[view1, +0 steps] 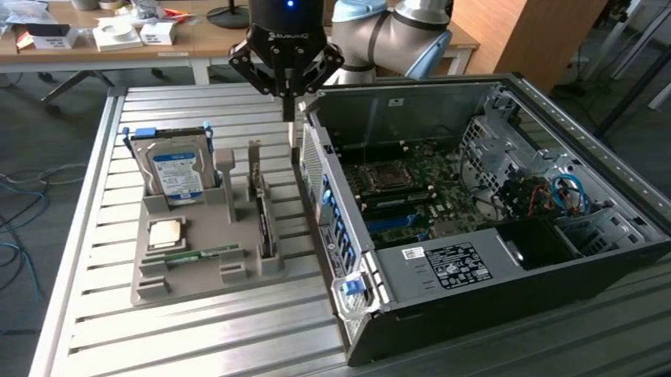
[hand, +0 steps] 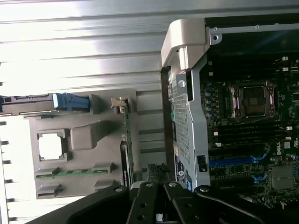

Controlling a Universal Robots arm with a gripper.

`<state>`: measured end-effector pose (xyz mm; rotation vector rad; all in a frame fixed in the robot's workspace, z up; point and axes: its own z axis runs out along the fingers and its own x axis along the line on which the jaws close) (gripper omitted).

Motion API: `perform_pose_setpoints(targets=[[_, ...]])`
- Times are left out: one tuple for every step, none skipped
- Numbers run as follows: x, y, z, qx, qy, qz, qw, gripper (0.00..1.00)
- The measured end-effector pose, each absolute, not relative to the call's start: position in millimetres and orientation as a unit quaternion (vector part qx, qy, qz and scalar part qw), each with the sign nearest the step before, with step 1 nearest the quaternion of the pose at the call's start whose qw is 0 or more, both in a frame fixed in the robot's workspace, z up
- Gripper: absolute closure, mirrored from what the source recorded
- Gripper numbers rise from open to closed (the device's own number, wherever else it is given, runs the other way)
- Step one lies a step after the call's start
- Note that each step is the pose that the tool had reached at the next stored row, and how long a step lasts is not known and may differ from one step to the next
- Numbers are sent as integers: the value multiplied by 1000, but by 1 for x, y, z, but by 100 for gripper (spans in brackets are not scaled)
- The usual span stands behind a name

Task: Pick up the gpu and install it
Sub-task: 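Reach for the gpu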

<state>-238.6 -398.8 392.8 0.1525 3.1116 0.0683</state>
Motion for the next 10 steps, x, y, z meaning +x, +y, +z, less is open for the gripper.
perform_pose_setpoints(targets=[[-241, -399, 393, 49, 998, 22, 13, 89], [-243, -399, 393, 50, 998, 22, 13, 89], [-245, -399, 393, 50, 998, 22, 13, 89], [-247, -399, 393, 51, 998, 22, 13, 89], [-250, -399, 393, 51, 998, 22, 13, 89], [-252, -399, 393, 52, 998, 22, 13, 89], [-255, -399, 393, 53, 998, 22, 13, 89], [-257, -399, 393, 53, 998, 22, 13, 89], [-260, -399, 393, 54, 998, 22, 13, 89], [-262, -399, 393, 54, 998, 22, 13, 89]])
